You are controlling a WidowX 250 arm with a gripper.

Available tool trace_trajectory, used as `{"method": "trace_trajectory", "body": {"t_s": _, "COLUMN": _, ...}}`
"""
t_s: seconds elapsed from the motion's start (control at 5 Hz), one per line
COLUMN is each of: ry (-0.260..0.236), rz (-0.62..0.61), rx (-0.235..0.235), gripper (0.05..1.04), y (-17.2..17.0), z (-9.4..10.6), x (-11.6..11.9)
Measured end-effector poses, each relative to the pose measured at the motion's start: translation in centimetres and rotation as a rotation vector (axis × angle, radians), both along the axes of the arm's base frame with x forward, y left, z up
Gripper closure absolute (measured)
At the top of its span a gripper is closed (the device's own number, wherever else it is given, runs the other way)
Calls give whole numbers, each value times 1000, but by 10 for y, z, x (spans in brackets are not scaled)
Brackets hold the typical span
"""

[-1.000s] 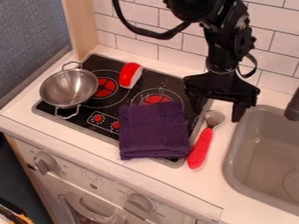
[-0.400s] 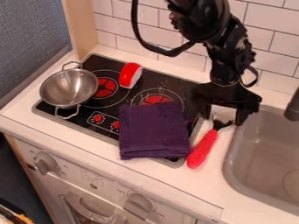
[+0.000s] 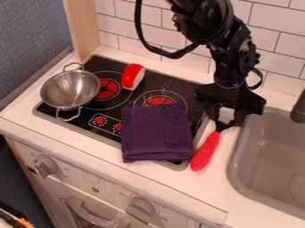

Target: Moving red spoon on purple object

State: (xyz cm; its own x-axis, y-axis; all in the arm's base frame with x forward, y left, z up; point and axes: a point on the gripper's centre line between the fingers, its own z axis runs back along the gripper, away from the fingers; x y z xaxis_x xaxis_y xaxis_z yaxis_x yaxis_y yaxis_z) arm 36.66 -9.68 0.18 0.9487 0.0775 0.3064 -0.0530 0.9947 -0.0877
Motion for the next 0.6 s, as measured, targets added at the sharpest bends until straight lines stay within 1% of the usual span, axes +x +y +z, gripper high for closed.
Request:
{"method": "trace_trajectory", "body": {"t_s": 0.2, "ry": -1, "rz": -9, "rx": 3, "gripper": 512, "y": 1, "z": 0, "x": -1}}
{"method": "trace_trajectory", "body": {"t_s": 0.6, "ry": 22, "rz": -30, "rx": 28, "gripper": 512, "y": 9, "z": 6, "x": 3}}
